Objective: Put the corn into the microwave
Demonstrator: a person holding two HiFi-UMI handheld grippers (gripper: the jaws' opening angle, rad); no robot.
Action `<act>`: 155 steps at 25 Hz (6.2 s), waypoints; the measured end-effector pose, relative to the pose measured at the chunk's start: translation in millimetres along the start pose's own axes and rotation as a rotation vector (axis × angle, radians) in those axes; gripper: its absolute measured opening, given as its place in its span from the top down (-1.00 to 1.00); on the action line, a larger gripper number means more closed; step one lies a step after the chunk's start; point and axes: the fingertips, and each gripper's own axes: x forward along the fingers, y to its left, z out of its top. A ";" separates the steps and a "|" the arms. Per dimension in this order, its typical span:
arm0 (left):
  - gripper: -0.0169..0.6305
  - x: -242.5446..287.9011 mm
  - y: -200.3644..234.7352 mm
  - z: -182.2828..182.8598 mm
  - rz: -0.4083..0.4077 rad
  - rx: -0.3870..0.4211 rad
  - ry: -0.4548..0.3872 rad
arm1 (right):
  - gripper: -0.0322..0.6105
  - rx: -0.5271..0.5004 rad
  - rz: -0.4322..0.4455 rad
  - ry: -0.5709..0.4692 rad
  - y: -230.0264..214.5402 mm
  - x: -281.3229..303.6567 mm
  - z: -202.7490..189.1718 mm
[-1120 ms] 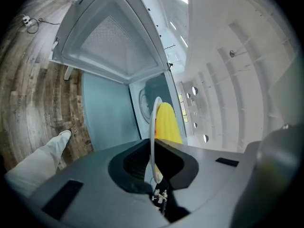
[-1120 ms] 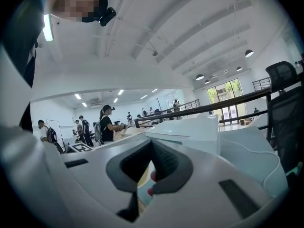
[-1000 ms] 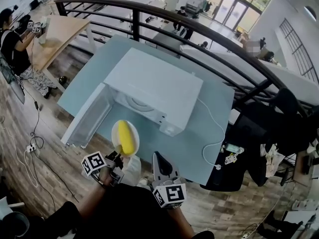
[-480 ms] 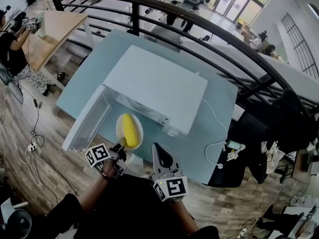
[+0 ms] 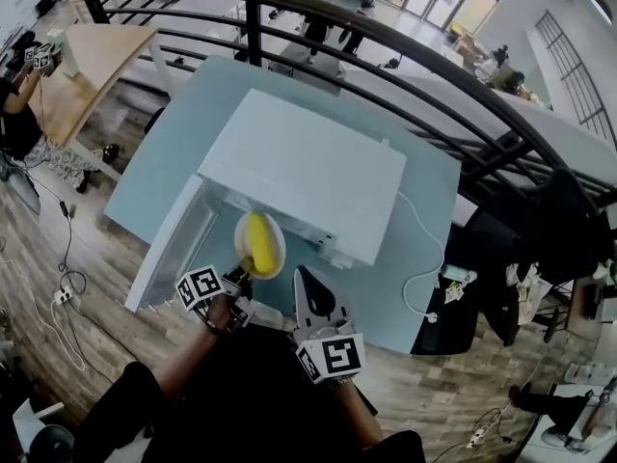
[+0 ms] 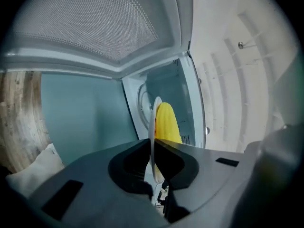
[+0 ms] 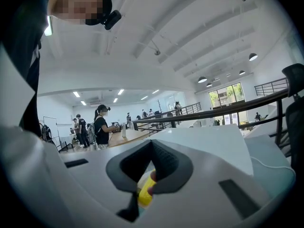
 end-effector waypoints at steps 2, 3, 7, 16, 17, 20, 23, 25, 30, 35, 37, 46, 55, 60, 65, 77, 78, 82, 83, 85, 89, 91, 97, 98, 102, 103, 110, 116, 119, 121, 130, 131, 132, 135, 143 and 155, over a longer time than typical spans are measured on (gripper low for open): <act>0.89 6.6 4.2 3.2 0.000 0.008 0.016 | 0.88 0.004 -0.006 0.008 3.0 6.1 -3.0; 0.89 10.2 6.2 5.0 -0.001 0.007 0.021 | 0.88 0.004 -0.007 0.011 4.5 8.8 -3.9; 0.89 27.3 13.9 14.7 -0.009 -0.016 0.017 | 0.88 0.004 -0.006 0.019 8.6 17.0 -5.8; 0.88 64.1 24.9 33.4 -0.011 -0.048 -0.035 | 0.88 -0.015 0.021 0.075 22.3 29.5 -20.1; 0.88 67.7 24.5 34.9 -0.013 -0.057 -0.040 | 0.88 -0.015 0.024 0.083 24.0 30.9 -20.5; 0.88 77.5 23.2 40.7 -0.019 -0.069 -0.054 | 0.88 -0.022 0.034 0.099 28.2 34.1 -23.2; 0.88 86.0 24.2 44.1 -0.006 -0.071 -0.059 | 0.88 -0.026 0.028 0.099 27.3 34.3 -25.3; 0.88 91.4 26.2 46.7 0.007 -0.070 -0.062 | 0.88 -0.023 0.026 0.104 25.8 34.7 -26.8; 0.88 105.7 29.8 53.6 0.032 -0.079 -0.073 | 0.88 -0.010 0.023 0.118 20.4 38.2 -31.3; 0.88 116.3 28.6 57.6 0.041 -0.078 -0.077 | 0.88 -0.014 0.028 0.116 17.0 38.7 -32.2; 0.88 120.2 29.1 59.0 0.046 -0.079 -0.079 | 0.88 -0.011 0.017 0.110 12.0 37.6 -32.9; 0.89 130.7 32.2 59.5 0.093 -0.064 -0.068 | 0.88 0.007 -0.021 0.098 -2.8 31.2 -34.7; 0.89 138.8 29.8 57.6 0.110 0.015 -0.027 | 0.88 0.001 -0.018 0.111 -1.3 33.4 -38.2; 0.84 136.2 28.1 56.6 0.132 0.074 -0.009 | 0.88 -0.005 -0.019 0.107 -1.1 33.6 -36.6; 0.63 133.1 32.8 55.5 0.155 0.104 0.003 | 0.88 0.003 -0.019 0.123 -2.6 31.8 -43.2; 0.94 94.3 27.9 54.5 0.160 0.248 -0.050 | 0.88 0.041 -0.022 0.084 -8.6 14.5 -43.5; 0.94 89.5 26.8 54.6 0.163 0.261 -0.058 | 0.88 0.042 -0.017 0.081 -8.0 12.7 -43.4; 0.94 72.3 14.6 47.4 0.130 0.295 -0.076 | 0.88 0.042 0.005 0.071 -5.2 3.3 -42.0; 0.94 67.6 9.5 43.8 0.117 0.311 -0.078 | 0.88 0.044 0.009 0.070 -5.3 0.4 -41.9; 0.94 56.8 -3.3 35.6 0.090 0.366 -0.080 | 0.88 0.049 0.018 0.071 -6.0 -5.6 -42.1; 0.94 34.6 -28.9 14.3 0.061 0.529 -0.085 | 0.88 0.051 0.032 0.075 -10.4 -20.7 -42.1; 0.94 22.9 -41.5 1.9 0.044 0.580 -0.092 | 0.88 0.047 0.038 0.073 -12.4 -29.7 -41.3; 0.94 -11.8 -82.6 -33.2 -0.002 0.751 -0.140 | 0.88 0.049 0.029 0.064 -15.4 -63.4 -38.0; 0.94 -18.4 -89.5 -39.1 -0.008 0.778 -0.150 | 0.88 0.048 0.028 0.063 -15.3 -70.0 -38.1; 0.94 -45.1 -115.9 -62.5 -0.033 0.904 -0.197 | 0.88 0.061 0.014 0.055 -15.1 -95.5 -41.8; 0.94 -50.9 -120.6 -68.1 -0.042 0.923 -0.205 | 0.88 0.061 0.011 0.051 -15.0 -100.9 -42.4; 0.94 -91.0 -150.9 -100.0 -0.117 0.968 -0.248 | 0.88 0.059 0.025 0.020 -6.5 -132.1 -42.7; 0.94 -130.8 -168.0 -131.0 -0.132 1.079 -0.303 | 0.88 0.042 0.043 -0.004 3.1 -156.4 -42.2; 0.94 -145.9 -169.9 -142.7 -0.125 1.093 -0.329 | 0.88 0.038 0.052 -0.020 7.4 -165.5 -40.6; 0.94 -151.7 -169.2 -149.5 -0.126 1.088 -0.332 | 0.88 0.037 0.057 -0.027 10.9 -170.6 -39.8; 0.94 -172.9 -171.8 -159.0 -0.118 1.120 -0.380 | 0.88 0.011 0.074 -0.054 17.6 -182.3 -33.0; 0.94 -174.9 -169.6 -158.5 -0.112 1.110 -0.385 | 0.88 0.014 0.072 -0.054 17.3 -183.6 -33.4; 0.94 -176.5 -167.8 -158.5 -0.107 1.097 -0.387 | 0.88 0.015 0.071 -0.054 17.3 -185.0 -33.9; 0.94 -178.8 -164.2 -160.4 -0.100 1.088 -0.386 | 0.88 0.016 0.069 -0.058 17.5 -188.7 -34.5; 0.94 -171.8 -170.0 -166.6 -0.105 1.124 -0.377 | 0.88 0.023 0.058 -0.063 10.4 -192.5 -33.1; 0.94 -169.2 -166.7 -160.0 -0.087 1.124 -0.395 | 0.88 0.023 0.091 -0.044 16.5 -182.3 -39.8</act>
